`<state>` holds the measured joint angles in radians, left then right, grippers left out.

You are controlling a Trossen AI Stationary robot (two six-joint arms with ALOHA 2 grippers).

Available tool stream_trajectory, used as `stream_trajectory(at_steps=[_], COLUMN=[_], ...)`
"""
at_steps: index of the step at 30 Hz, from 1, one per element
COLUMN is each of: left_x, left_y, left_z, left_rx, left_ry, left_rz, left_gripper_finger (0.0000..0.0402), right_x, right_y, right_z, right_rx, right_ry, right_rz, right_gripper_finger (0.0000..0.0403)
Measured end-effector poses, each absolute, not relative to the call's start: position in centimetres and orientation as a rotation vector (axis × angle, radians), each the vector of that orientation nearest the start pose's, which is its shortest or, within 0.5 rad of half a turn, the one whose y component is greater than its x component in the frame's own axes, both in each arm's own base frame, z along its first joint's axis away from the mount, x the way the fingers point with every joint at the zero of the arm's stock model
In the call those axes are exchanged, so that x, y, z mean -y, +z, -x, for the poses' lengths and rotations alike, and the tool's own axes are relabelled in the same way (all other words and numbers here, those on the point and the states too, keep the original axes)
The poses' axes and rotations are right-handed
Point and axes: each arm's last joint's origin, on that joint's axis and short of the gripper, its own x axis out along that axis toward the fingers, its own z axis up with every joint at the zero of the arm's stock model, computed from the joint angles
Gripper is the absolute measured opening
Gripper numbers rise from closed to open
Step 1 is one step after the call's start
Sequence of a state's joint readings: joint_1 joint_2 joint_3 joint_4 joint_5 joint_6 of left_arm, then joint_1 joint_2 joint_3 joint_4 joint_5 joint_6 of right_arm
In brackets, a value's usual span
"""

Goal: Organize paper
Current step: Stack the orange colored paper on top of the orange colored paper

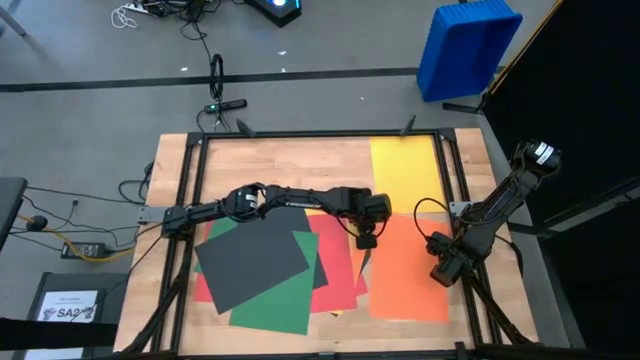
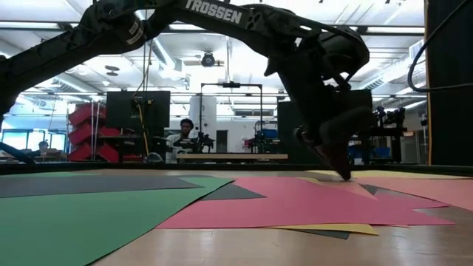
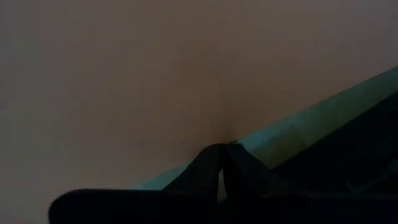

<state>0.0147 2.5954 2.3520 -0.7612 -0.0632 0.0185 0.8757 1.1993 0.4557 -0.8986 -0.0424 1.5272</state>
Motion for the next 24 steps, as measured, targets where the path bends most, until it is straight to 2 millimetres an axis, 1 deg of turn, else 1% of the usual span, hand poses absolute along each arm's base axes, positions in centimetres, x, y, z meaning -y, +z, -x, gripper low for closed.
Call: stream_trajectory(at_steps=[5,13,18,24], left_x=[-0.9,-1.3,-1.5,-1.0], left_y=[16.0,16.1,16.1,16.4], left_z=[-55.3,-55.5,-55.3,-55.2], left_rx=[-0.963,-0.943,-0.965,-0.957], left_ry=[0.058,0.083,0.144,0.146], left_rz=[-0.04,-0.042,-0.062,-0.053], left_gripper_finger=[0.0,0.0,0.0,0.0], right_x=[-10.7,-10.7,-10.9,-11.5], right_y=[13.2,13.3,14.3,15.7], right_z=[-8.8,-8.7,-9.0,-9.1], right_rx=[-1.574,-1.582,-1.554,-1.551], right_ry=[-0.558,-0.544,-0.537,-0.532], right_rz=[-0.473,-0.472,-0.473,-0.47], right_gripper_finger=[0.0,0.0,0.0,0.0])
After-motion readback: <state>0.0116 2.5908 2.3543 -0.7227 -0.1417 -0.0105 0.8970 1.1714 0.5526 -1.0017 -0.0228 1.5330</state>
